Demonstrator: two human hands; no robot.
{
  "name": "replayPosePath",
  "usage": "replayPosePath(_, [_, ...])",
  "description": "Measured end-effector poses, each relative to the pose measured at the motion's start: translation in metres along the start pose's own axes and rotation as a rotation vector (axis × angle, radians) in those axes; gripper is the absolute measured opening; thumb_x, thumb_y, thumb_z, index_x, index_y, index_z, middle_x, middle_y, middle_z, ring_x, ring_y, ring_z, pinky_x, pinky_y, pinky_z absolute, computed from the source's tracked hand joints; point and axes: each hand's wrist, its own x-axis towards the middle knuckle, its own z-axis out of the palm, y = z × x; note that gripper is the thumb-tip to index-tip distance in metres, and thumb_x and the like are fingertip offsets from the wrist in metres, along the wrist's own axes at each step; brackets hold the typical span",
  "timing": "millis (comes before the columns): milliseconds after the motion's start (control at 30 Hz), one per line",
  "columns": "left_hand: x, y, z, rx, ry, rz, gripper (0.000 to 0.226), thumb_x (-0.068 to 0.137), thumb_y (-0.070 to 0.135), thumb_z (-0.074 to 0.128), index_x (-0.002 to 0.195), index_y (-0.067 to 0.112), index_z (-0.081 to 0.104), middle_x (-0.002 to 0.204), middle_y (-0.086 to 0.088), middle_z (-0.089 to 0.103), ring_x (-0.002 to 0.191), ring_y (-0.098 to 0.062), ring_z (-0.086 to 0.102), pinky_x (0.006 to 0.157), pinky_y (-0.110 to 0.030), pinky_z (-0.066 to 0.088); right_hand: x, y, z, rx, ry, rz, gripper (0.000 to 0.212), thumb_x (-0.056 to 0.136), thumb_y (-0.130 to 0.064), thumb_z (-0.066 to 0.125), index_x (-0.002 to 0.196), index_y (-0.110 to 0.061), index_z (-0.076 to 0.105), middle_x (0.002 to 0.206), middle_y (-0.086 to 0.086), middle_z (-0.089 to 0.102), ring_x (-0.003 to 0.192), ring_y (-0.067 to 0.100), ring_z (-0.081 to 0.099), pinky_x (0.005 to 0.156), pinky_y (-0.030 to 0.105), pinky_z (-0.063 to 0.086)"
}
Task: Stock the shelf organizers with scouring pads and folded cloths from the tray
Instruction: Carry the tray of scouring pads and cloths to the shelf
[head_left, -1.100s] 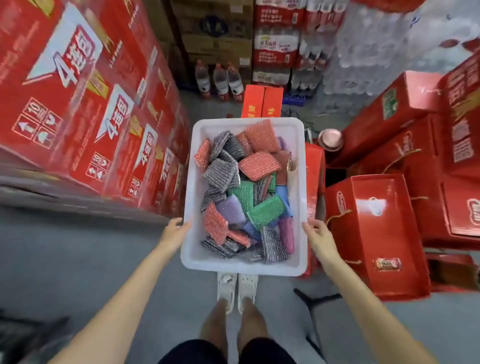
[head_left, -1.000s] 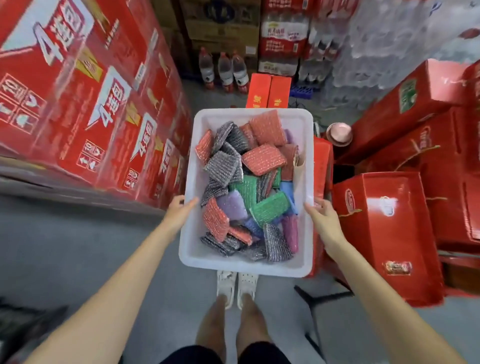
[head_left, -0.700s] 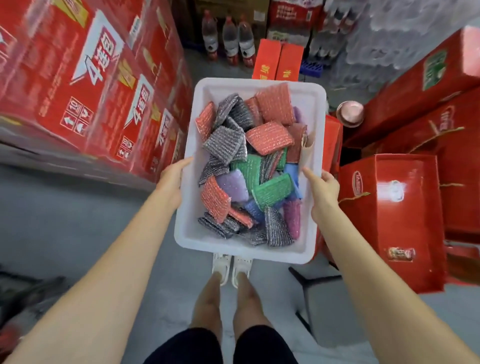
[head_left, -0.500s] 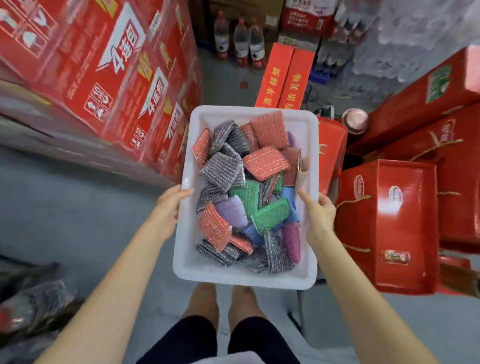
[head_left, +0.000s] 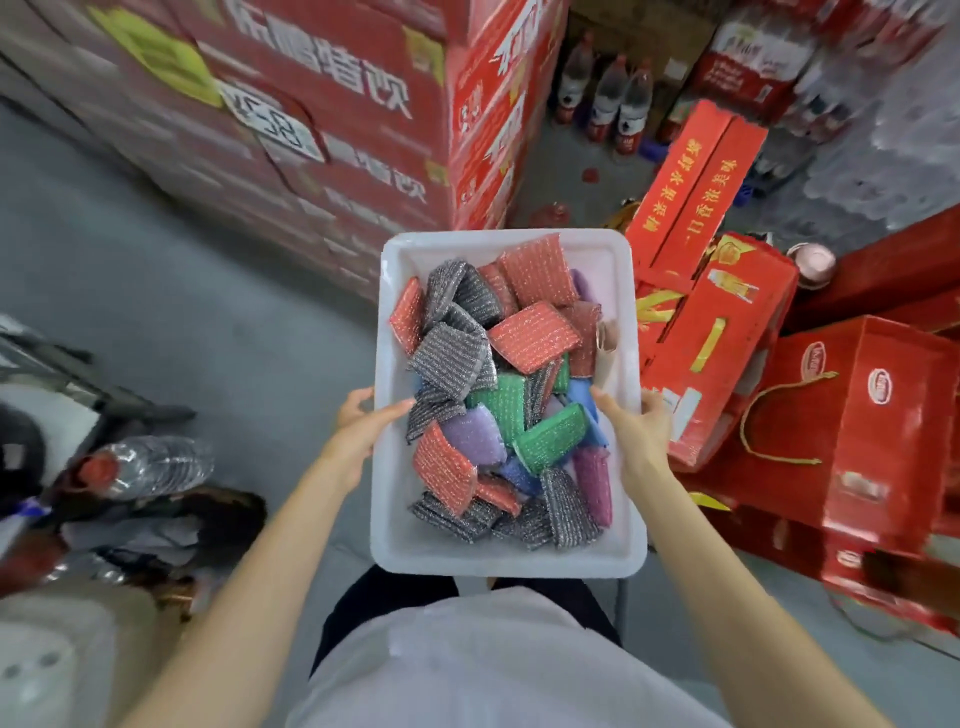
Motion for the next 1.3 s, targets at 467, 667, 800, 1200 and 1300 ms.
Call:
replayPosePath(467, [-0.078,-0.007,-0.256,-0.237,0.419,0.293,0.064,0.076,0.03,0.078,0.128,0.005,0.051,0.122,-0.007,0.056,0.106,-0.019,0.054,0.086,-0.028,0.04,-0.157,-0.07,0.208,-0.17,-0.317,-0.275,0.069,0.055,-0.048,0.085,0.103,-0.004,0.062,0.086,0.004,0.065,0.065,0.011,0.055,0.06,0.027,0.044])
replayPosePath(667, [-0.081,0.032,-0.318,-0.369,0.641,0.335,0.069,0.068,0.045,0.081,0.121,0.008,0.058,0.115,-0.006,0.066,0.101,-0.017,0.062,0.09,-0.03,0.048,-0.181,-0.14,0.29,-0.226,-0.458,-0.516,0.054,0.071,-0.051,0.074,0.06,-0.018,0.033,0.055,0.001,0.031,0.049,0.015,0.026,0.05,0.027,0.02])
replayPosePath(800, [-0.069,0.065,-0.334,-0.404,0.721,0.372,0.065,0.069,0.048,0.08,0.119,0.01,0.06,0.108,0.001,0.067,0.094,-0.011,0.062,0.083,-0.026,0.045,-0.173,-0.201,0.337,-0.306,-0.557,-0.653,0.045,0.076,-0.046,0.073,0.06,-0.016,0.044,0.057,0.001,0.041,0.051,0.015,0.037,0.054,0.03,0.033])
replayPosePath(1200, [-0.04,0.139,-0.397,-0.535,0.963,0.36,0.062,0.078,0.036,0.076,0.116,-0.008,0.054,0.1,-0.027,0.058,0.088,-0.03,0.062,0.08,-0.046,0.049,-0.173,-0.317,0.49,-0.36,-0.815,-0.694,0.041,0.069,-0.051,0.075,0.085,-0.017,0.059,0.082,-0.001,0.066,0.076,0.015,0.062,0.076,0.034,0.05])
replayPosePath(1300, [-0.021,0.155,-0.421,-0.554,0.983,0.338,0.041,0.078,0.036,0.076,0.101,0.005,0.063,0.08,-0.007,0.057,0.07,-0.012,0.054,0.063,-0.03,0.045,-0.174,-0.337,0.532,-0.363,-0.834,-0.696,0.055,0.067,-0.055,0.075,0.094,-0.009,0.063,0.085,0.003,0.07,0.079,0.018,0.066,0.073,0.033,0.052])
